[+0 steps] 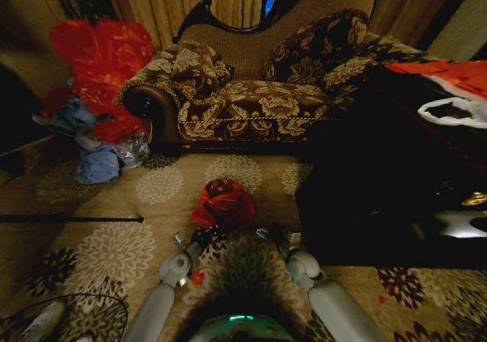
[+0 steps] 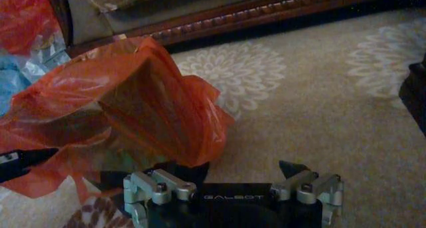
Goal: Place a garbage bag over the trash bin.
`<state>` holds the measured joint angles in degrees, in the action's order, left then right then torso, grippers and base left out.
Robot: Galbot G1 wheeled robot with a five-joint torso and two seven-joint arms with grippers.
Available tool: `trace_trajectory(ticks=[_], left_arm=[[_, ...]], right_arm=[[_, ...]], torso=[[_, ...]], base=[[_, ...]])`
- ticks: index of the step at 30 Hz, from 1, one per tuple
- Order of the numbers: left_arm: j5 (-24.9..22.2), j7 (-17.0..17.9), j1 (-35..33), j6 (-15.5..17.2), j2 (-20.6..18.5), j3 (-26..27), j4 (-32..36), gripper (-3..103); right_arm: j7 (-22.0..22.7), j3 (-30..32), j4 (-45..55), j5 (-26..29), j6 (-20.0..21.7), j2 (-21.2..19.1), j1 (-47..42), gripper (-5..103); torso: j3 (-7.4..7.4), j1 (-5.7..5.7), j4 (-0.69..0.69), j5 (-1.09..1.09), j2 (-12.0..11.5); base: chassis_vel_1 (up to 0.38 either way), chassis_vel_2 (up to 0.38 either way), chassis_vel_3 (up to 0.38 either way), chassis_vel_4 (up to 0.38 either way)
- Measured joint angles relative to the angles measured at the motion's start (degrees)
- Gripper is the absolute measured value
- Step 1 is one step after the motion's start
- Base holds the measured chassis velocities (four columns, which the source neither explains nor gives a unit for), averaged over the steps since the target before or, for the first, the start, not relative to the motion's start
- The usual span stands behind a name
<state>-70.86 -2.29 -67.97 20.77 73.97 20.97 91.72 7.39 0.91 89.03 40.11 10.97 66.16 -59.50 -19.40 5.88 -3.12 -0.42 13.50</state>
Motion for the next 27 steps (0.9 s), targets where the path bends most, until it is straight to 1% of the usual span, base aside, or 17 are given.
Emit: trace_trajectory(ticks=[7, 9, 12, 14, 15, 16, 18, 19, 20, 22, 27], left_arm=[[0.23, 1.02, 0.56, 0.23, 0.13, -0.47, -0.74, 0], [0.56, 2.05, 1.20, 0.56, 0.49, -0.98, -2.68, 0], [0.94, 2.11, 1.88, 0.59, 0.81, -1.08, -4.53, 0], [1.68, 1.83, 3.95, 0.61, 1.53, -1.50, -8.85, 0], [1.68, 1.83, 3.95, 0.61, 1.53, -1.50, -8.85, 0], [2.35, 1.40, 5.67, 0.50, 2.05, -1.85, -11.84, 0], [3.21, 0.81, 7.64, 0.28, 2.75, -2.29, -15.18, 0], [4.09, 0.30, 9.34, 0.01, 3.46, -2.72, -18.05, 0], [4.09, 0.30, 9.34, 0.01, 3.46, -2.72, -18.05, 0], [5.03, -0.26, 11.39, -0.26, 4.34, -3.22, -21.26, 0], [6.65, -0.81, 13.20, -0.64, 5.60, -3.73, -24.46, 0]], right_arm=[[0.62, -0.10, 0.25, 0.05, -0.02, -0.01, 0.16, 100], [0.74, -0.11, 0.32, 0.04, -0.12, 0.05, 0.17, 100], [0.74, -0.08, 0.32, -0.02, -0.29, 0.09, 0.07, 100], [0.75, 0.09, 0.64, -0.09, -0.45, 0.09, -0.34, 100], [0.75, 0.09, 0.64, -0.09, -0.45, 0.09, -0.34, 100], [0.74, 0.24, 0.95, -0.14, -0.51, 0.10, -0.61, 100], [0.75, 0.36, 1.21, -0.22, -0.65, 0.18, -0.97, 100], [0.76, 0.47, 1.43, -0.35, -0.81, 0.29, -1.27, 100], [0.76, 0.47, 1.43, -0.35, -0.81, 0.29, -1.27, 100], [0.78, 0.64, 1.75, -0.50, -0.99, 0.34, -1.72, 100], [0.83, 0.92, 2.01, -0.72, -1.13, 0.37, -2.19, 100]], torso=[[0.00, 0.00, 0.00, 0.00, 0.00], [0.00, 0.00, 0.01, 0.00, 0.00], [0.00, 0.00, 0.01, 0.00, 0.00], [0.00, 0.00, 0.02, 0.00, 0.00], [0.00, 0.00, 0.02, 0.00, 0.00], [0.00, 0.00, 0.00, -0.01, 0.00], [0.00, 0.00, 0.00, -0.01, 0.00], [-0.01, 0.00, 0.00, 0.00, 0.00], [-0.01, 0.00, 0.00, 0.00, 0.00], [0.00, 0.00, 0.00, 0.00, 0.00], [0.00, 0.00, -0.01, 0.00, 0.00]], base=[[0.000, 0.000, 0.000, 0.000], [0.000, 0.000, 0.000, 0.000], [0.000, 0.000, 0.000, 0.000], [0.000, 0.000, 0.000, 0.000], [0.000, 0.000, 0.000, 0.000], [0.000, 0.000, 0.000, 0.000], [0.000, 0.000, 0.000, 0.000], [0.000, 0.000, 0.000, 0.000], [0.000, 0.000, 0.000, 0.000], [0.000, 0.000, 0.000, 0.000], [0.000, 0.000, 0.000, 0.000]])
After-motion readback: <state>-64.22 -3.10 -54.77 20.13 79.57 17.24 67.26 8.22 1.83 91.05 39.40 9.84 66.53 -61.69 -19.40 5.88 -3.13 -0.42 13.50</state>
